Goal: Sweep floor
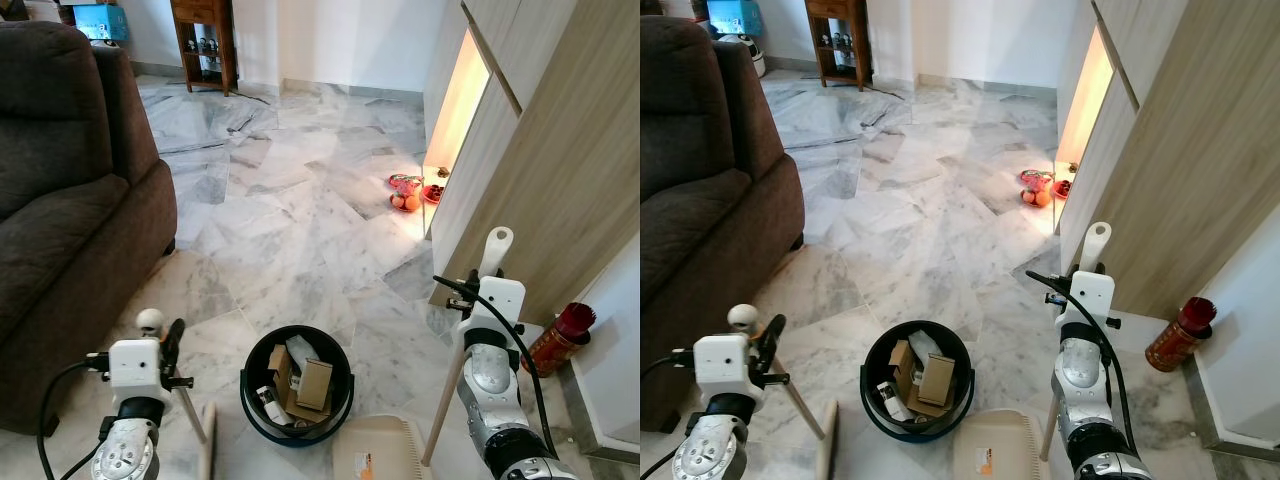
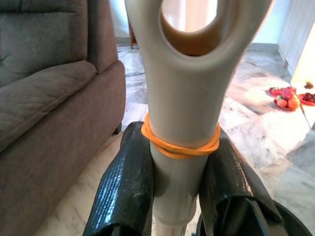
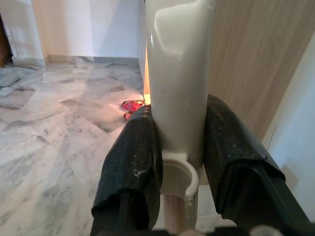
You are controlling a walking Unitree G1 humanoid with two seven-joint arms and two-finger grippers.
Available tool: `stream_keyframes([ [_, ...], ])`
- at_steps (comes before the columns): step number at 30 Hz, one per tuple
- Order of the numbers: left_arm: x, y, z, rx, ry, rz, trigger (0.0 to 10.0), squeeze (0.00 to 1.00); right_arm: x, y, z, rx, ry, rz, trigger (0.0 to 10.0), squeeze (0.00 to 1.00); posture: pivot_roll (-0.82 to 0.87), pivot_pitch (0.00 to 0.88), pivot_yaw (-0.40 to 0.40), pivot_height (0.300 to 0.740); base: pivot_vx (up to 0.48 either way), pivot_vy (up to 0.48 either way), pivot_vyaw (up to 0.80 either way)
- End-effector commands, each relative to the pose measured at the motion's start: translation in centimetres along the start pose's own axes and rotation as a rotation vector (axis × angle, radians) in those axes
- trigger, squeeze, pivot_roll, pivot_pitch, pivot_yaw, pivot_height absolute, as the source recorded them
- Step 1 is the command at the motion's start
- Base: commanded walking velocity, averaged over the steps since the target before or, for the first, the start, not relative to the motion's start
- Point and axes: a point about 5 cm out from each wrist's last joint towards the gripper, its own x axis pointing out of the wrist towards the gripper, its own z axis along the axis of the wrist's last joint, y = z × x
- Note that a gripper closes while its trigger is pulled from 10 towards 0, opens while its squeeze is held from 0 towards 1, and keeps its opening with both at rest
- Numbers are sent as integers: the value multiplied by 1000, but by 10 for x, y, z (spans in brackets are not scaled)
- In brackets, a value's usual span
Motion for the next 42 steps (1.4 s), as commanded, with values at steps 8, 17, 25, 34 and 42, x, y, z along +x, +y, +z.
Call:
stream_keyframes([
  [8, 9, 1, 15, -2, -65, -3, 10000, 0, 7, 0, 9, 23, -41, 7, 10000, 0, 90, 0, -50, 740, 0, 0, 0],
  [17, 9, 2, 16, 1, -65, 0, 10000, 0, 7, 2, 9, 20, -40, 25, 10000, 0, 99, 0, -50, 740, 0, 0, 0],
  [25, 10, 2, 18, 2, -72, 7, 10000, 0, 6, 3, 7, 18, -34, 55, 10000, 0, 105, 0, -60, 740, 0, 0, 0],
  [34, 9, 2, 16, 1, -72, 12, 10000, 0, 6, 2, 7, 18, -35, 70, 10000, 0, 103, 0, -66, 740, -111, 0, 0],
  [42, 7, 2, 15, 0, -69, 10, 10000, 0, 4, 2, 3, 16, -24, 79, 10000, 0, 103, 0, -64, 740, -262, 0, 0],
])
